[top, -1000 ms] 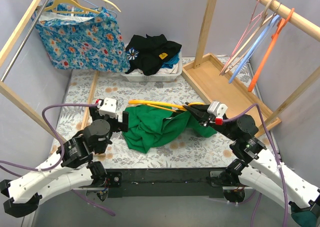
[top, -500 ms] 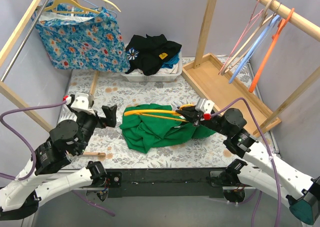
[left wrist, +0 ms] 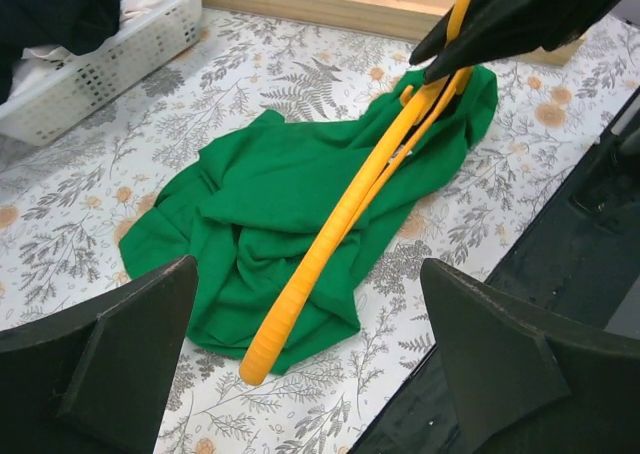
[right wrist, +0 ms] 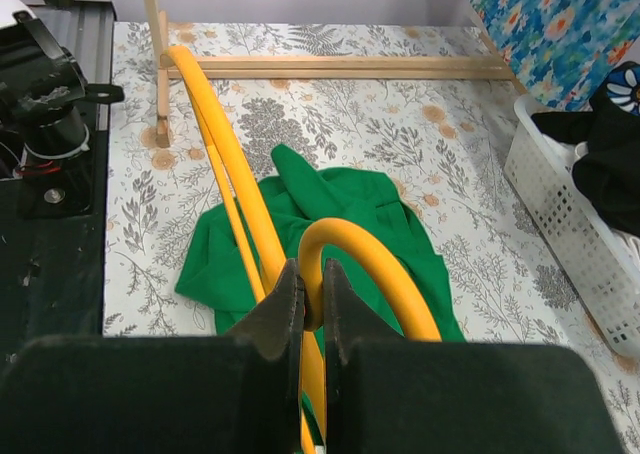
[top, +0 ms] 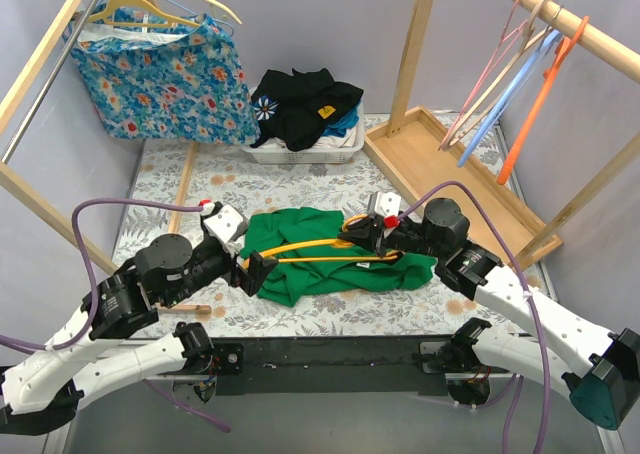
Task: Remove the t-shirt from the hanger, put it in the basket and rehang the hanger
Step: Remove the T-shirt from the hanger, then place the hanger at the clothesline.
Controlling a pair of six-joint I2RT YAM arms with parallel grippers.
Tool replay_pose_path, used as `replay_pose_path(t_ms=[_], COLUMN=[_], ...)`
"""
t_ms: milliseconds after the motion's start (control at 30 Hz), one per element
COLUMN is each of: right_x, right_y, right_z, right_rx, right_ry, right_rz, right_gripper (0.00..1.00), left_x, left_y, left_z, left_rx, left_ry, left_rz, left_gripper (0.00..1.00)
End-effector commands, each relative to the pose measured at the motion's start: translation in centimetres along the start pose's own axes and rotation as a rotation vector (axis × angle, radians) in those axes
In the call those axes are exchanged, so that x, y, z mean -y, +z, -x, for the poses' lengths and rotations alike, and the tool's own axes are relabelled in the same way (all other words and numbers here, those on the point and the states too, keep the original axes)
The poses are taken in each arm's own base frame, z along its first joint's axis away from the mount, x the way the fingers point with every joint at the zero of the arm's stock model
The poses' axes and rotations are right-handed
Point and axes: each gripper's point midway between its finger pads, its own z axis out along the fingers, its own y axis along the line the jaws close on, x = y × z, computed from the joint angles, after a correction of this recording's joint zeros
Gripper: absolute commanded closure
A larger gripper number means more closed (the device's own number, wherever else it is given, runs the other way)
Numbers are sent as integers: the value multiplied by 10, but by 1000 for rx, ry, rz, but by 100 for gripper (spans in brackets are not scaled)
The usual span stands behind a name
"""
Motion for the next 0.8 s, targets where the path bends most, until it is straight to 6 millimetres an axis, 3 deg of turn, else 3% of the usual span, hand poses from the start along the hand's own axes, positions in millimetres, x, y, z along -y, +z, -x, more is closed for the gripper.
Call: replay_pose_path(t_ms=[0, 167, 333, 600, 700, 767], right_x=[-5, -23, -24, -24, -24, -25], right_y=[-7, -17, -19, -21, -22, -23], right_z=[52, 65, 66, 72, 76, 77], right_rx=[110, 145, 141, 160, 175, 180], right_ry=[-60, -96, -99, -108, -116, -116], right_rz=[35, 116, 115, 114, 111, 112], right_gripper=[99, 99, 99, 99, 99, 99], left_x=[13, 16, 22, 34, 36, 43], left_y=[8, 19, 17, 12, 13, 13], left_z=[-11, -24, -25, -24, -27, -28], left_rx=[-42, -119, -119, -112, -128, -138], left_ry=[57, 104, 109, 111, 120, 120], left_rz=[-81, -91, -131, -205, -216, -257], left_gripper=[7, 33, 42, 67, 69, 65])
